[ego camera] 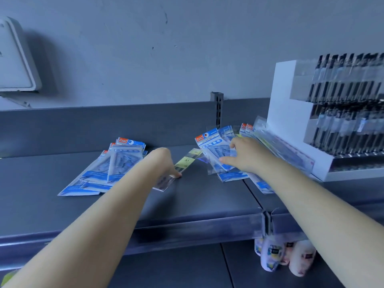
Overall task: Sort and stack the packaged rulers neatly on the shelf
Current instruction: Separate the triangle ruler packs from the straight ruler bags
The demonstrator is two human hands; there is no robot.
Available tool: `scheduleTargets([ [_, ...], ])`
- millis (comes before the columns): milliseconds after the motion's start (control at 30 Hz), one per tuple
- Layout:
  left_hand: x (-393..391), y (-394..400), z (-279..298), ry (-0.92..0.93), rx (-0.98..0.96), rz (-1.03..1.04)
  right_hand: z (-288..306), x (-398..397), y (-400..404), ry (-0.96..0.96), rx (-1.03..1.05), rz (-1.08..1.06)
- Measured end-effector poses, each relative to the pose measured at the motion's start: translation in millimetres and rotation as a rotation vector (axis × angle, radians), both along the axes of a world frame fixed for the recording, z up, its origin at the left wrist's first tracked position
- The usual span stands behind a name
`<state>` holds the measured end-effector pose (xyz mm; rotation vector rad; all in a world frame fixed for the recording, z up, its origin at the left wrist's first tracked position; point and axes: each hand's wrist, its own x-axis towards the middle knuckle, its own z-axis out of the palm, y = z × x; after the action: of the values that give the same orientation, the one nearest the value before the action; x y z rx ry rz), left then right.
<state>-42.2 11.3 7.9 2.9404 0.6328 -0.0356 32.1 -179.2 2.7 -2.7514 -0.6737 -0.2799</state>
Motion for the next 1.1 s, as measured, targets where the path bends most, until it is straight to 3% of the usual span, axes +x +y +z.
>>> scheduleTargets([
  [267,5.6,6.3,-2.2,0.015,-0.215,0.114,-3.7,22.6,30.8,0.120,-0.246,-0.145],
  [433,13.8,14.6,-13.9,-0.132,-0.331,0.147,-6.5,27.3,35.8,0.175,-0.280,-0.176],
  [600,13.1,25.0,-13.4,-0.377,-0.831,0.183,-12.8,28.4,34.8,0.123,-0.187,-0.143],
  [700,7.9,18.7,-12.0,-0.397,-1.028,0.167,-13.9,27.7,33.5,0.104,-0.149,-0.128],
  [933,4.9,14.2,-12.7,-0.435,-1.131,0.098,-4.6,20.5,32.4,0.168,-0.027,-0.151],
  [1100,-2.0,10.8,-8.9,-0.413,-1.203,0.032,-3.8,23.6,28.6,0.132,0.276,-0.093],
])
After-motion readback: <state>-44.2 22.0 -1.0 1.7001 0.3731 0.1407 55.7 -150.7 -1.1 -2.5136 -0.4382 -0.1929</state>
